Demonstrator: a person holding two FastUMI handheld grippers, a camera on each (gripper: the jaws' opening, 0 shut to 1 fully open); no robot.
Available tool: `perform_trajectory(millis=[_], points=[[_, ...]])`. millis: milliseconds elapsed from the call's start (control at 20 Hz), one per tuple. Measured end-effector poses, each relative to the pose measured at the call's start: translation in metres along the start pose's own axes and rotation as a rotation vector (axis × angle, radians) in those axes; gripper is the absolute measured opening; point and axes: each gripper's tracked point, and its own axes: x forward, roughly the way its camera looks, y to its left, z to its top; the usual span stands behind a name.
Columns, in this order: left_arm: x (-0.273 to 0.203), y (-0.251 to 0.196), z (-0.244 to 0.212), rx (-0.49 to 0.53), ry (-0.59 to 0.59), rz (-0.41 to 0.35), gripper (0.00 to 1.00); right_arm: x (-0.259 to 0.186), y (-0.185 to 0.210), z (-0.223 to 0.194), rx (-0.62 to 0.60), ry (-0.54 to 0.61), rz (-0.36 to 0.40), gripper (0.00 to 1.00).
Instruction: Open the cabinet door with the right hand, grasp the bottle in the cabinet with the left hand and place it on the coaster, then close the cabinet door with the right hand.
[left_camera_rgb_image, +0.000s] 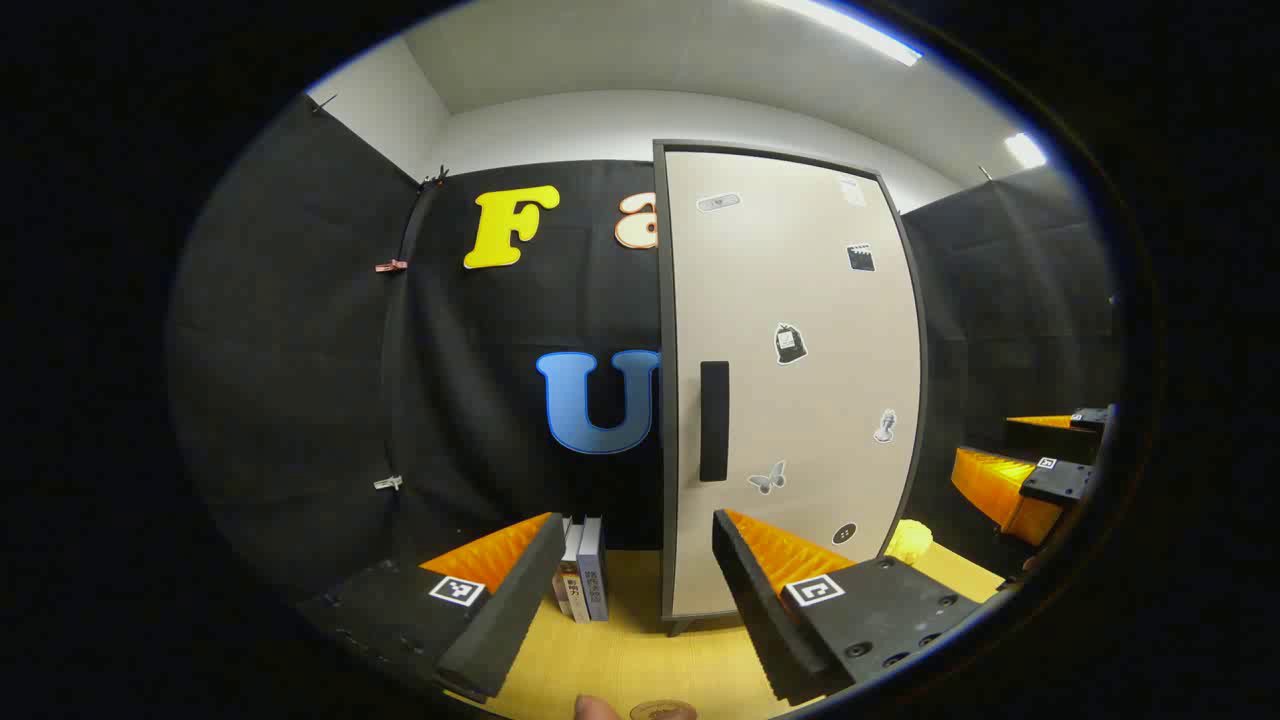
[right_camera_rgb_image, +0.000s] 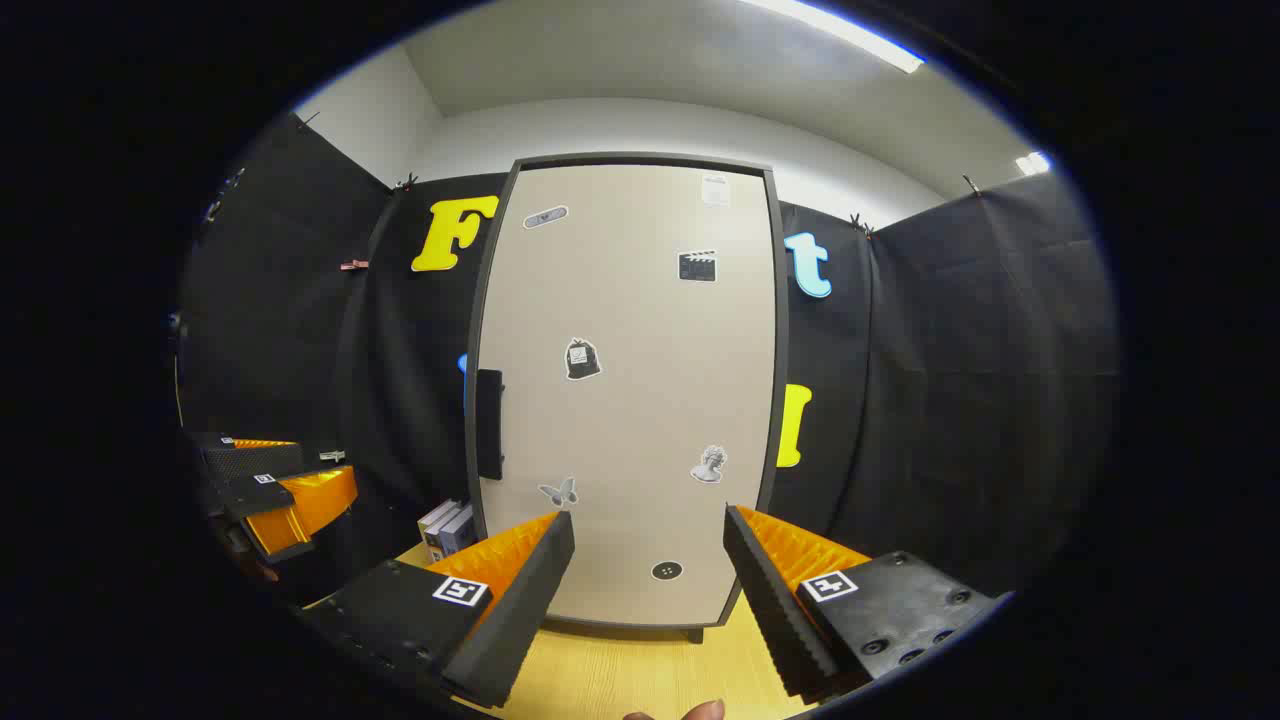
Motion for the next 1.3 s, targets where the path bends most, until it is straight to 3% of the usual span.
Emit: perform_trajectory(millis=[50,100,800,900,950,1100,1300], points=[[-0.001,0.001,0.001,0.003,-0.001,0.0,0.97,-0.001,0.001,0.001,0.006,0.0,0.002,0.98],[-0.001,0.002,0.001,0.009,-0.002,0.002,0.94,-0.001,0.002,0.002,0.013,-0.003,0.002,0.98],[-0.005,0.007,0.003,0.026,-0.009,-0.009,0.97,-0.005,0.001,0.005,0.031,-0.008,-0.019,0.98],[-0.005,0.008,0.003,0.029,-0.009,-0.009,0.94,-0.005,0.002,0.006,0.029,-0.005,-0.019,0.98],[-0.005,0.009,0.003,0.03,-0.01,-0.01,0.97,-0.004,0.004,0.005,0.027,-0.004,-0.018,0.98],[-0.004,0.011,0.002,0.024,-0.011,-0.009,0.94,-0.003,0.01,0.007,0.023,-0.007,-0.008,0.98],[-0.004,0.021,0.001,0.015,-0.006,0.0,0.97,0.011,0.028,0.013,0.055,-0.012,0.024,0.97]])
